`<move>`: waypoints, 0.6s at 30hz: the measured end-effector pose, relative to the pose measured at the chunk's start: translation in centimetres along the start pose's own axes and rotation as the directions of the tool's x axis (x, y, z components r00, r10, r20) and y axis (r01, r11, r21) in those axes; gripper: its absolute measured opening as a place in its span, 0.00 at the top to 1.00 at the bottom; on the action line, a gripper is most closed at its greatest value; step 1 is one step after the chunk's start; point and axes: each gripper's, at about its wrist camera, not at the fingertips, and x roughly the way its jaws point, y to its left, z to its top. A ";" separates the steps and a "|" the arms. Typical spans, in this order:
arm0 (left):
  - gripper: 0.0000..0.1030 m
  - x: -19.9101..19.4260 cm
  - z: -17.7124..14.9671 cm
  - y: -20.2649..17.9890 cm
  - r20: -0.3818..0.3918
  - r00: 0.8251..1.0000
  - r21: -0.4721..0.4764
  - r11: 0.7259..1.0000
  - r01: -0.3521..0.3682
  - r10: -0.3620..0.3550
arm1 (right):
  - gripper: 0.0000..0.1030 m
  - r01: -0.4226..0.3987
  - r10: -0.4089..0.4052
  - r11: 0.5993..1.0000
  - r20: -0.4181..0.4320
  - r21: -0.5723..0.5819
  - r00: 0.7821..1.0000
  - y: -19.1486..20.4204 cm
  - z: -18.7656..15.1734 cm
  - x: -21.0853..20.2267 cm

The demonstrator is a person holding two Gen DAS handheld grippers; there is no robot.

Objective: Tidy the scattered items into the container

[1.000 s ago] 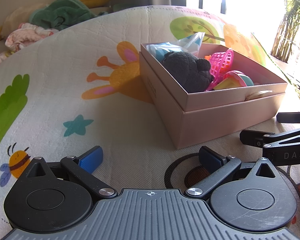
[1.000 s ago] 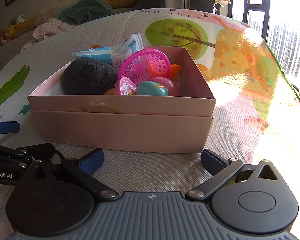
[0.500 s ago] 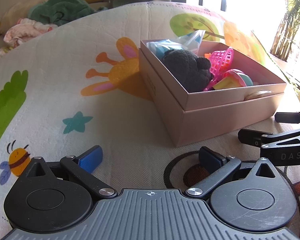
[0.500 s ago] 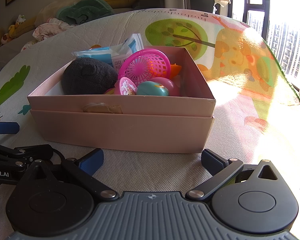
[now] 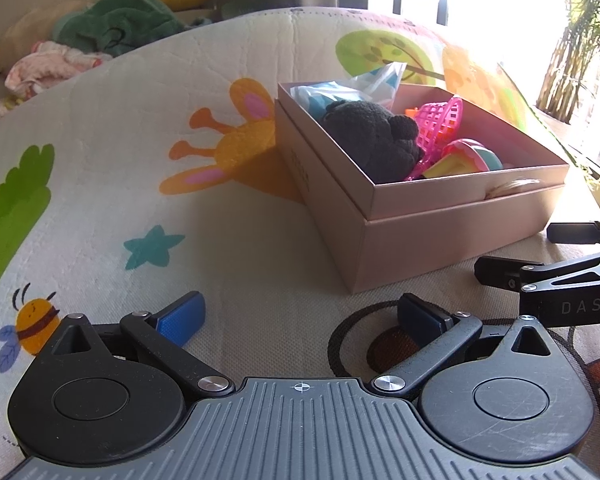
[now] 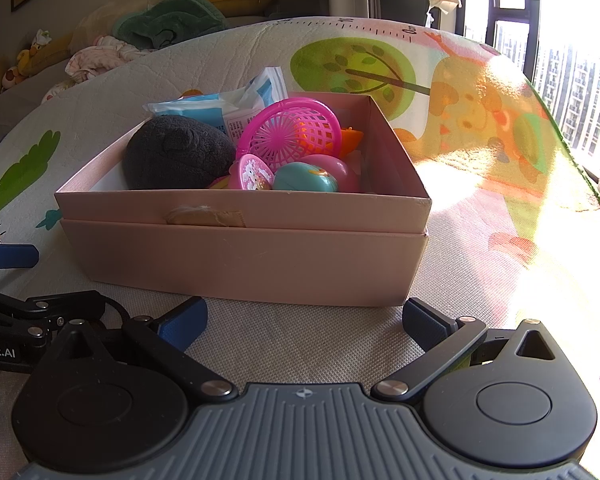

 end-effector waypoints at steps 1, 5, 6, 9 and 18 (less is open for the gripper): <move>0.00 0.0 0.0 0.0 0.000 1.000 0.000 1.000 -0.001 0.001 | 0.00 0.000 0.000 1.000 0.000 0.000 1.000 0.0 0.0 0.0; 0.00 0.0 0.0 0.0 0.000 1.000 0.001 1.000 -0.001 0.001 | 0.00 0.000 0.000 1.000 0.000 0.000 1.000 0.0 0.0 0.0; 0.00 0.0 0.0 0.0 0.000 1.000 0.000 1.000 -0.001 0.001 | 0.00 0.000 0.000 1.000 0.000 0.000 1.000 0.0 0.0 0.0; 0.00 0.0 0.0 0.0 0.000 1.000 0.001 1.000 -0.001 0.001 | 0.00 0.000 0.000 1.000 0.000 0.000 1.000 0.0 0.0 0.0; 0.00 0.0 0.0 -0.1 -0.006 1.000 0.003 1.000 -0.002 0.002 | 0.00 0.000 0.000 1.000 0.000 0.000 1.000 0.0 0.0 0.0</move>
